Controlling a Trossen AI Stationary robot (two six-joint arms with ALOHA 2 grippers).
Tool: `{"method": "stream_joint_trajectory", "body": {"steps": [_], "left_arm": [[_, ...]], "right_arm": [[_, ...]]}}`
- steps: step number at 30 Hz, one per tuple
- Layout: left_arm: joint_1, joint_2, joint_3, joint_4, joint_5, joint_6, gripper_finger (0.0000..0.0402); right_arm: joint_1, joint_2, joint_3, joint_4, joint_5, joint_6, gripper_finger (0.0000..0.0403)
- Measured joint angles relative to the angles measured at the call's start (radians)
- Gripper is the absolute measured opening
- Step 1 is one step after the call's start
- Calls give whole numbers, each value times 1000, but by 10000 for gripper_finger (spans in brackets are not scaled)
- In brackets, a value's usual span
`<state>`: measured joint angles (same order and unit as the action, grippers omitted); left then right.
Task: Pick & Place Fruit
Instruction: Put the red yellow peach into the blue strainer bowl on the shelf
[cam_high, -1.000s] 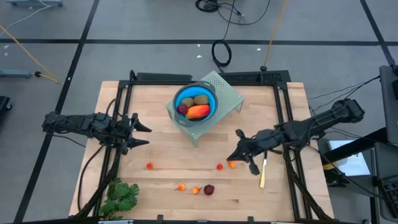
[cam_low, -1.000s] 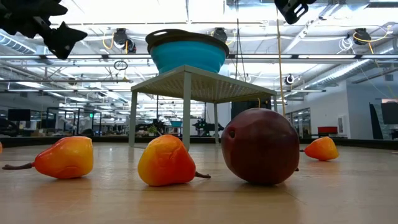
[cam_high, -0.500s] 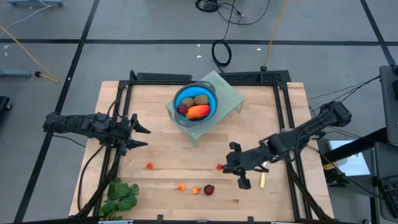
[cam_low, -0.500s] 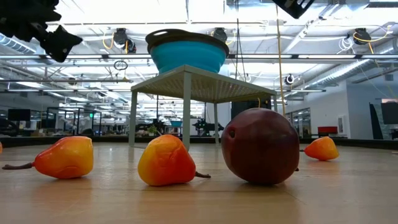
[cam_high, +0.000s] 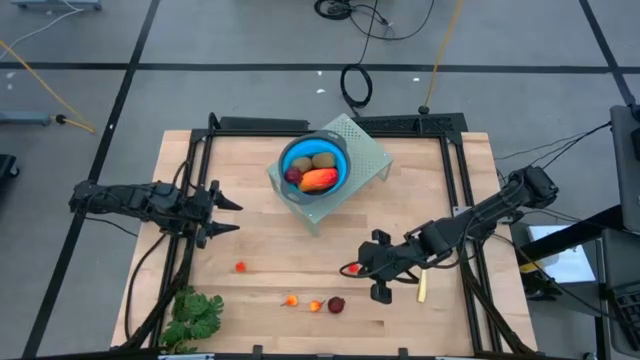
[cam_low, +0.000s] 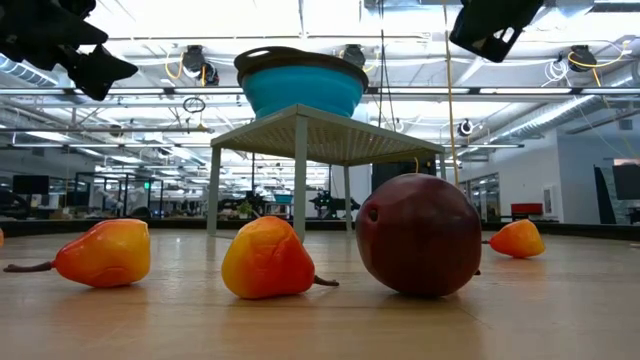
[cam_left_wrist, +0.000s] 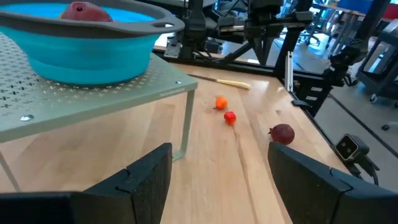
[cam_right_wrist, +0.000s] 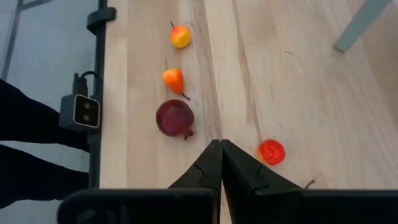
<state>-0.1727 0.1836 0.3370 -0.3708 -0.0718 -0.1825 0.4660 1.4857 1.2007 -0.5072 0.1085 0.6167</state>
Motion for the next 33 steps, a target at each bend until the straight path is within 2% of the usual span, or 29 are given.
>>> {"method": "stream_joint_trajectory", "body": {"steps": [7, 11, 17, 22, 27, 33], "left_arm": [[0, -71, 0, -9, -2, 31, 267], [0, -121, 0, -73, -8, 27, 267], [0, -178, 0, -103, -31, 52, 267], [0, -178, -2, -106, -42, 46, 267], [0, -178, -39, -22, -35, 60, 267], [0, -177, -130, 95, -9, 42, 267]], "right_arm": [[-9, 0, 1, -19, -5, 1, 0], [-21, 0, 0, -38, -8, 1, 0], [-38, 0, 0, -63, -109, 1, 0], [-44, 0, 0, -86, -109, 10, 1], [-57, 0, 0, -139, -110, 67, 14], [-60, 0, -1, -163, -110, 72, 48]]}}
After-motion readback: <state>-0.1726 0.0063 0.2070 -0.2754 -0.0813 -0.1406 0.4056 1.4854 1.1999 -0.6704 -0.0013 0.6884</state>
